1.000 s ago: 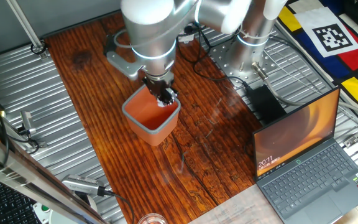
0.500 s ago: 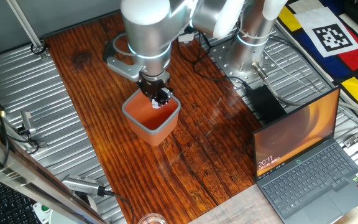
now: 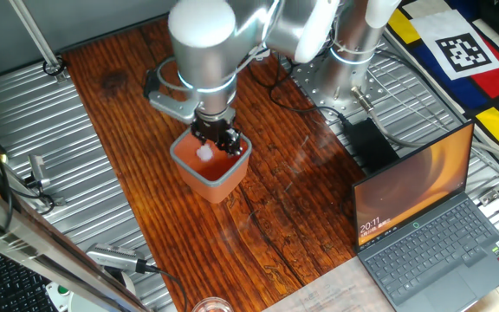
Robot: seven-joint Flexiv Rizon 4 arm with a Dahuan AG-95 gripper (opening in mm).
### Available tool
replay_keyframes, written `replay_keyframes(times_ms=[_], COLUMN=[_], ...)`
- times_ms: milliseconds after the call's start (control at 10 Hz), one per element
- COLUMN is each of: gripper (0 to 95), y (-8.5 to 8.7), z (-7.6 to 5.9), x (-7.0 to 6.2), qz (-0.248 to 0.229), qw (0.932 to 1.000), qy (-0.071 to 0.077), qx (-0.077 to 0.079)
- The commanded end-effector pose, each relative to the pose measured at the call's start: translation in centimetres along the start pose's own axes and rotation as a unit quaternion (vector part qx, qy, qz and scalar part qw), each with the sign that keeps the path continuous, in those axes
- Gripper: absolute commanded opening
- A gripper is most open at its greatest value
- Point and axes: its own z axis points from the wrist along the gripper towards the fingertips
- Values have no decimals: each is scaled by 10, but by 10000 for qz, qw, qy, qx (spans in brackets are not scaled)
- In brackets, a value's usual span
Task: Put the garbage in the trash can
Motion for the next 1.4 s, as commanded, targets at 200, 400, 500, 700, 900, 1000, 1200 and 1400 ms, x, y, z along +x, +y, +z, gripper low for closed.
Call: replay_keyframes(times_ms=[200,400,500,700,900,1000,1200,1400], gripper=[0,0,0,0,0,0,0,0], y=[25,48,48,79,111,114,129,135], z=[-35,-47,-47,-43,-34,-32,-25,-20], x=[-5,-14,-14,-30,-44,-45,-51,-53], qz=[811,1178,1178,1650,2009,2027,2075,2079], qw=[9959,9915,9915,9842,9774,9770,9768,9767], qy=[291,361,361,388,366,364,98,115], qx=[-290,-428,-428,-515,-553,-553,-526,-525])
